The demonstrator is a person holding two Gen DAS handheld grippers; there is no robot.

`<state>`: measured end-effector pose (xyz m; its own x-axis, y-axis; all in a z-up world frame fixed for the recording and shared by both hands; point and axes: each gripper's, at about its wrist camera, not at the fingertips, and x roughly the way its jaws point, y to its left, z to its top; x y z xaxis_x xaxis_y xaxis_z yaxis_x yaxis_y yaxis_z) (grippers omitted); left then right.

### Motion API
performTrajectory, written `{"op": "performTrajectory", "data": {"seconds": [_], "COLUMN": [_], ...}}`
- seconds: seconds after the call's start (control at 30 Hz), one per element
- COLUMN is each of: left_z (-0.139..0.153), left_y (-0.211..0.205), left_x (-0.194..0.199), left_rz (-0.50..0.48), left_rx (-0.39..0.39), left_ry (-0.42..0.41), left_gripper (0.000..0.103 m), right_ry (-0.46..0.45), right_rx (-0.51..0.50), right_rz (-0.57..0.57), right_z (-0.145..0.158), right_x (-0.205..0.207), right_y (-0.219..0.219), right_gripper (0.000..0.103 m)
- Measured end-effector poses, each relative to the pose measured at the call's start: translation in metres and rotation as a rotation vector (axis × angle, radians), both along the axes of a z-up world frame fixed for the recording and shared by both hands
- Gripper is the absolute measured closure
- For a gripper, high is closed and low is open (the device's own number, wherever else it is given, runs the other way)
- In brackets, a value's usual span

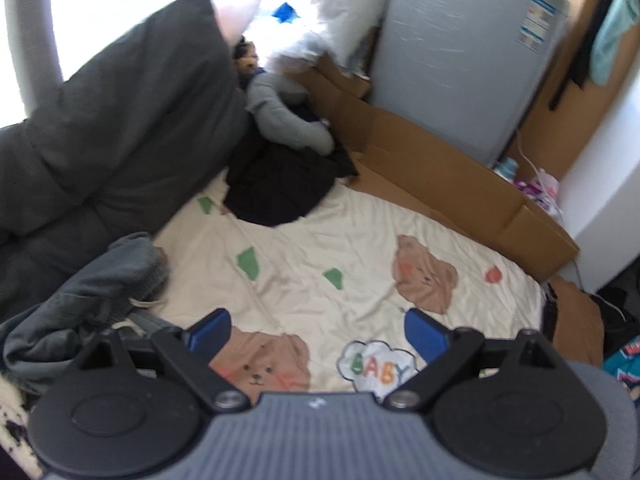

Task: Fold clothes
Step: 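Move the left gripper toward the light blue denim pants pile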

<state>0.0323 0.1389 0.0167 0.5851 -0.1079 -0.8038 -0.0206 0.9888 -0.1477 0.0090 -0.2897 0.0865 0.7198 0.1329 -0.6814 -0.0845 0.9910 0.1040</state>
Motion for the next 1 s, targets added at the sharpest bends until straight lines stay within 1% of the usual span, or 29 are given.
{"op": "performTrajectory", "data": {"seconds": [0.23, 0.5, 0.6, 0.73, 0.83, 0.97, 1.0], "left_z": [-0.004, -0.025, -0.034, -0.048, -0.056, -0.069, -0.072], "left_y": [0.047, 0.102, 0.122, 0.15, 0.161, 0.175, 0.178], "left_x": [0.011, 0.012, 0.011, 0.01, 0.009, 0.007, 0.006], "left_rz": [0.089, 0.176, 0.219, 0.279, 0.297, 0.329, 0.338], "left_rx": [-0.003, -0.026, -0.004, -0.029, -0.006, -0.016, -0.009], "left_ry": [-0.002, 0.004, 0.012, 0.024, 0.028, 0.032, 0.035], "left_gripper": [0.008, 0.007, 0.007, 0.007, 0.007, 0.007, 0.007], "right_ry": [-0.002, -0.018, -0.014, -0.008, 0.003, 0.003, 0.002], "right_rx": [0.015, 0.051, 0.062, 0.054, 0.055, 0.061, 0.062], "right_rz": [0.026, 0.035, 0.039, 0.067, 0.088, 0.107, 0.112], "right_z": [-0.003, -0.014, -0.02, -0.03, -0.038, -0.048, -0.05], "right_x": [0.01, 0.027, 0.035, 0.047, 0.056, 0.065, 0.067], "right_y": [0.004, 0.011, 0.014, 0.026, 0.035, 0.044, 0.046], "right_gripper": [0.0, 0.0, 0.0, 0.0, 0.0, 0.0, 0.0]}}
